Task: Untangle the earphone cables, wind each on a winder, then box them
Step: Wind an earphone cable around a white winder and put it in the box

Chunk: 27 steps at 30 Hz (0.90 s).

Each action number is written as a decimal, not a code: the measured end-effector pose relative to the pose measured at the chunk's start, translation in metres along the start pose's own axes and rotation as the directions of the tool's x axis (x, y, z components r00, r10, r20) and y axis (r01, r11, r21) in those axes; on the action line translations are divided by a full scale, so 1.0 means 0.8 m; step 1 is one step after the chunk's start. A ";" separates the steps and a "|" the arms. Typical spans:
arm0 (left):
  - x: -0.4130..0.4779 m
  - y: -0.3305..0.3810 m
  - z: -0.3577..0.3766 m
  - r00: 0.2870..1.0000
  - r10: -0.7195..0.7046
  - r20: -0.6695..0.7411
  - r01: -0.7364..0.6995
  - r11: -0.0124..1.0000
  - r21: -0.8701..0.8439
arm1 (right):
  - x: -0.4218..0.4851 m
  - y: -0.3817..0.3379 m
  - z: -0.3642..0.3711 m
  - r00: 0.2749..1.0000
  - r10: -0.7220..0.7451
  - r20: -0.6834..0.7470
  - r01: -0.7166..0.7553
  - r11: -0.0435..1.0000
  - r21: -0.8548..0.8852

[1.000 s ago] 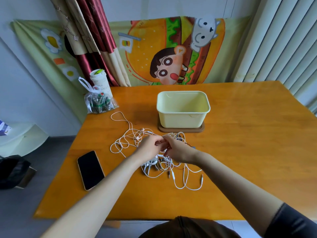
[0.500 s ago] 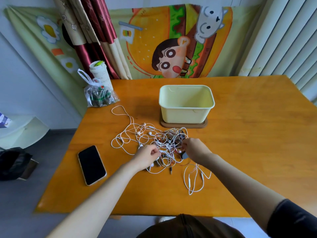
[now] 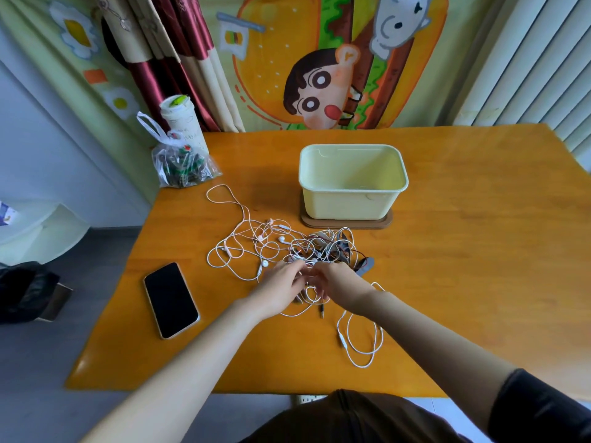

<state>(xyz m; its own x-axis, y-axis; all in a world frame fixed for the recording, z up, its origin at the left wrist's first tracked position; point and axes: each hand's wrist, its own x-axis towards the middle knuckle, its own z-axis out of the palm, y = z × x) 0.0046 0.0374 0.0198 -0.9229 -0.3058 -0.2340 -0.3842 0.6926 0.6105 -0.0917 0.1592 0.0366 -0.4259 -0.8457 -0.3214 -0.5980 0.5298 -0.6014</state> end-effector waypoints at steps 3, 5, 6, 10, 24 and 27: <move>0.004 -0.010 0.002 0.998 -0.041 -0.055 0.038 0.998 -0.050 | 0.003 0.007 -0.002 0.999 0.032 -0.042 -0.032 0.999 -0.001; 0.009 -0.024 0.005 0.992 -0.089 -0.094 0.085 0.995 -0.046 | 0.007 0.015 -0.004 0.995 0.057 -0.084 -0.058 0.998 -0.009; 0.012 -0.032 0.007 0.989 -0.115 -0.089 0.113 0.993 -0.027 | 0.008 0.018 -0.004 0.992 0.072 -0.100 -0.074 0.997 -0.013; 0.017 -0.058 0.018 0.985 -0.174 -0.015 0.174 0.976 0.130 | 0.012 0.030 -0.005 0.984 0.148 -0.098 -0.150 0.988 -0.021; 0.015 -0.066 0.038 0.985 -0.133 -0.109 0.161 0.938 0.307 | 0.005 0.041 -0.002 0.971 0.232 -0.059 -0.233 0.973 -0.001; 0.016 -0.059 0.035 0.979 -0.076 -0.187 0.119 0.966 0.231 | 0.003 0.040 -0.007 0.971 0.226 -0.080 -0.227 0.974 -0.006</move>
<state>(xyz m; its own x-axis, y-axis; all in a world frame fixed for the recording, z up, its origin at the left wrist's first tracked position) 0.0102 0.0192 -0.0331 -0.8702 -0.4741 -0.1338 -0.4863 0.7833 0.3872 -0.1157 0.1747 0.0210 -0.6026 -0.6965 -0.3896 -0.4895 0.7082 -0.5087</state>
